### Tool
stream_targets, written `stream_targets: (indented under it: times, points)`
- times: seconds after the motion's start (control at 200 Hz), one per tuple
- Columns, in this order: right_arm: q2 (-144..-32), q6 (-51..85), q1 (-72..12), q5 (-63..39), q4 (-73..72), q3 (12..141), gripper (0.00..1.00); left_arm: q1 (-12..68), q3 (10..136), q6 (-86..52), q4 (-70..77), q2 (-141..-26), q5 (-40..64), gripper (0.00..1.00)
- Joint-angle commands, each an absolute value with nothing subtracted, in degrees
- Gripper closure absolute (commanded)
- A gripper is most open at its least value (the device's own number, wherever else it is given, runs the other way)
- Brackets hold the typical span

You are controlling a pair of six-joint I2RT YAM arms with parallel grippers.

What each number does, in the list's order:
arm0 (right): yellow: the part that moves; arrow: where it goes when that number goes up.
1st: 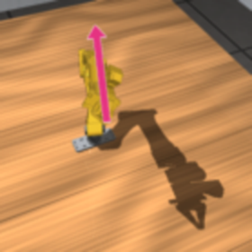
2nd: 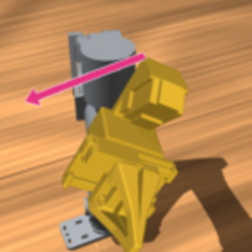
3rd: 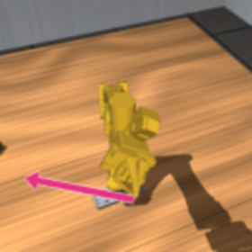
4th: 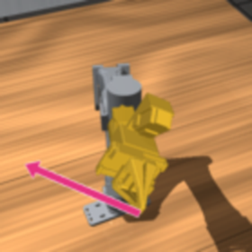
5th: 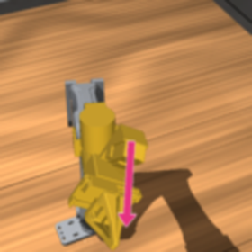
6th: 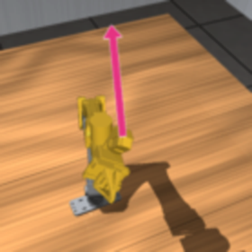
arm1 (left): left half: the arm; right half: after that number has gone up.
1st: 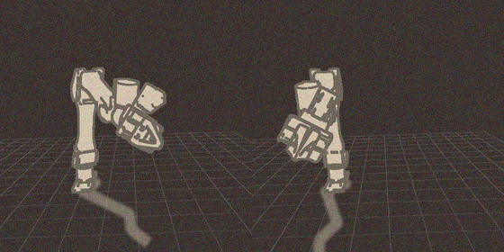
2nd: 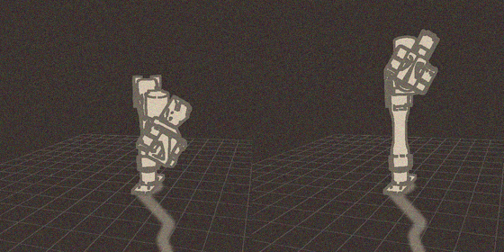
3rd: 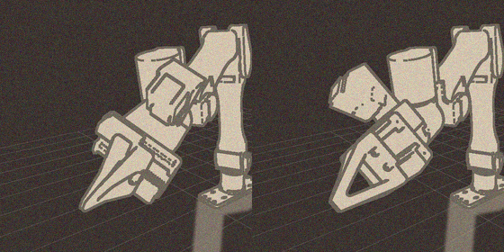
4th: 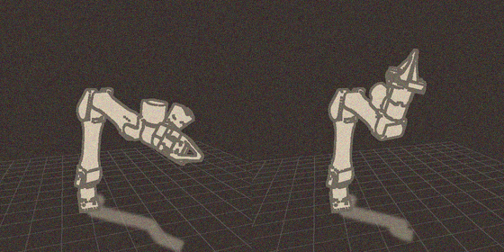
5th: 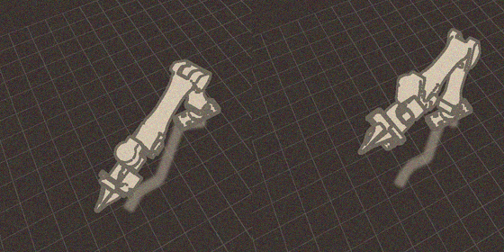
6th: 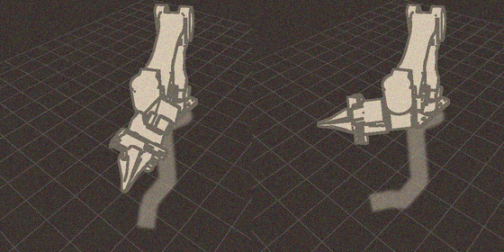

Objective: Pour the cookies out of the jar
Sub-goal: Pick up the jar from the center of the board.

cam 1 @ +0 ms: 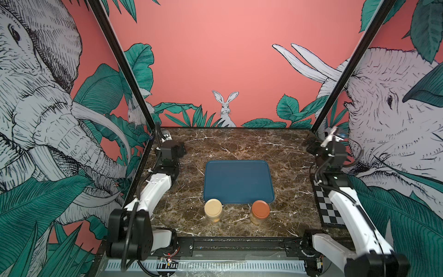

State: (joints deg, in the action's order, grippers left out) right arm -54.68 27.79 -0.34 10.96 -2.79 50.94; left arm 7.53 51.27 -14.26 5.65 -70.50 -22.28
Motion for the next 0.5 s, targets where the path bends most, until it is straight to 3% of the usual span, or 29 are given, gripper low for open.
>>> stream_targets:
  times: [0.0,0.11,0.24,0.32,0.495]
  points:
    - [-62.26,39.38,-2.47,4.02,26.75,52.42,0.01,12.68,52.93,-32.26,-18.04,-67.14,-16.71,0.13]
    - [-74.56,38.95,-18.20,18.82,55.07,69.25,0.01,29.92,55.20,-26.50,-22.90,-64.93,-23.03,0.12]
    - [-73.60,44.69,-31.60,26.31,62.02,69.92,0.01,45.28,55.80,-22.02,-26.81,-63.47,-22.42,0.13]
    - [-71.57,45.12,-35.41,18.53,60.86,69.82,0.01,48.71,56.57,-22.41,-30.81,-62.63,-22.35,0.14]
    - [-76.58,47.82,-52.31,20.02,67.69,77.56,0.01,48.87,55.14,-24.80,-32.72,-59.65,-15.19,0.12]
